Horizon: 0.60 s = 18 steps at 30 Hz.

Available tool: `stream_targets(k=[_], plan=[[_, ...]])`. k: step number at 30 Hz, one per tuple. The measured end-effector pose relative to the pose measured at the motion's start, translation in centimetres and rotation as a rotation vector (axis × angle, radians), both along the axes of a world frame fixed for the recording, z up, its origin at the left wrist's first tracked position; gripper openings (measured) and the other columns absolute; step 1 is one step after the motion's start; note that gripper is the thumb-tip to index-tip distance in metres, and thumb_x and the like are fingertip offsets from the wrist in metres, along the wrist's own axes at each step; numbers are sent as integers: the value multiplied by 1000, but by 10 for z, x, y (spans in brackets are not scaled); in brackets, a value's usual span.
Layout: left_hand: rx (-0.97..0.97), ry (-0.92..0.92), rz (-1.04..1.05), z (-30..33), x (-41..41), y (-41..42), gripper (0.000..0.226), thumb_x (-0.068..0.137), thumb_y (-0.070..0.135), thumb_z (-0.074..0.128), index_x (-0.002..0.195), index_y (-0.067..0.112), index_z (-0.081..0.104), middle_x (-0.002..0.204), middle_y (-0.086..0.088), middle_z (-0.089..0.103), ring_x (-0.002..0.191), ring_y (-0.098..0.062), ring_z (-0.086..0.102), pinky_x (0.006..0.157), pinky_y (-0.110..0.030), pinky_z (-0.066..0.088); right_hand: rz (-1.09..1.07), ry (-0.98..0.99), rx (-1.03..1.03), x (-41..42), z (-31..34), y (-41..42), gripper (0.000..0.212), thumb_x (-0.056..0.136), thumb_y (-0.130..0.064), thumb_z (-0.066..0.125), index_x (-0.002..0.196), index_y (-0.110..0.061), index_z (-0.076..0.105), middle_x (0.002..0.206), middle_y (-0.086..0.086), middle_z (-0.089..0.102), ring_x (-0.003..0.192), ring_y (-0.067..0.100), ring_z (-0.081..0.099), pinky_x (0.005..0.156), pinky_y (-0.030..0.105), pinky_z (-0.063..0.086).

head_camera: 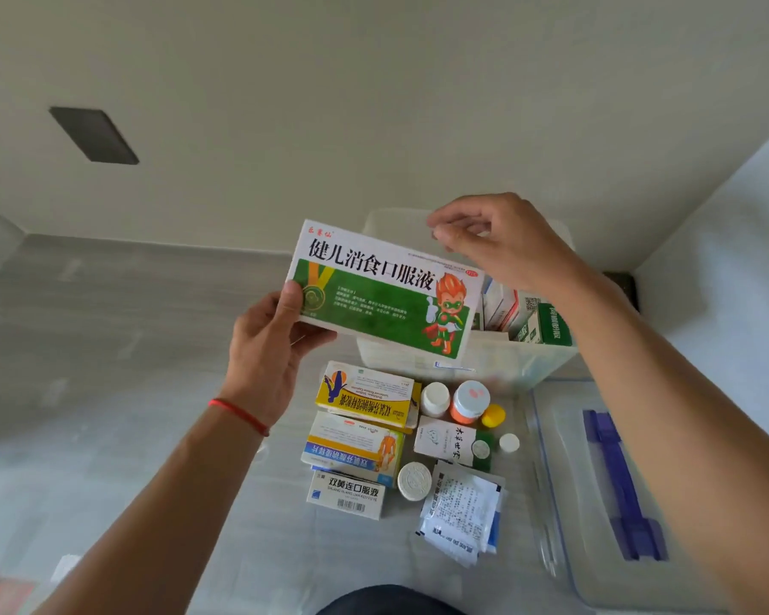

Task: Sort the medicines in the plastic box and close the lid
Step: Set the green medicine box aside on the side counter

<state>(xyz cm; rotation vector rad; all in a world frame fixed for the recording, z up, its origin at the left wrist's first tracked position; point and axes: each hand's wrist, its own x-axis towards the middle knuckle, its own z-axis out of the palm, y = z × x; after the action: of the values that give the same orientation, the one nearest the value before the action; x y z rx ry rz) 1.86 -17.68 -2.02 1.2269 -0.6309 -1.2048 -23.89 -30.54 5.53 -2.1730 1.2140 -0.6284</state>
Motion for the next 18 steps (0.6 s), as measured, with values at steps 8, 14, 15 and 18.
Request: stream_targets(k=[8,14,15,18], plan=[[187,244,220,-47,61,82,39,102,30,52,119,-2,64,108,-19,72,91,-27,73,78,-38,63,3,-10,3,17,-34,43,21,101,-26,61,115,-20,75,109,-9,75,94,-6,66,82,-4,40],[187,299,322,-58,75,137,39,103,29,50,123,-2,62,113,-20,71,93,-27,73,79,-37,62,190,-121,-209,60,-42,93,22,101,-19,56,111,-12,74,104,-7,73,89,3,66,81,19,56],[188,294,338,-57,76,144,39,103,29,50,122,-3,63,113,-20,71,93,-27,73,79,-37,62,224,-129,-207,67,-44,102,24,101,-23,54,112,-13,73,102,-10,71,86,1,65,77,18,56],[197,247,430,-53,83,174,40,103,29,50,122,-5,62,110,-21,71,89,-28,73,76,-36,62,269,-82,-71,94,-64,125,30,101,-30,53,125,-15,65,111,-4,68,88,7,68,76,30,61]])
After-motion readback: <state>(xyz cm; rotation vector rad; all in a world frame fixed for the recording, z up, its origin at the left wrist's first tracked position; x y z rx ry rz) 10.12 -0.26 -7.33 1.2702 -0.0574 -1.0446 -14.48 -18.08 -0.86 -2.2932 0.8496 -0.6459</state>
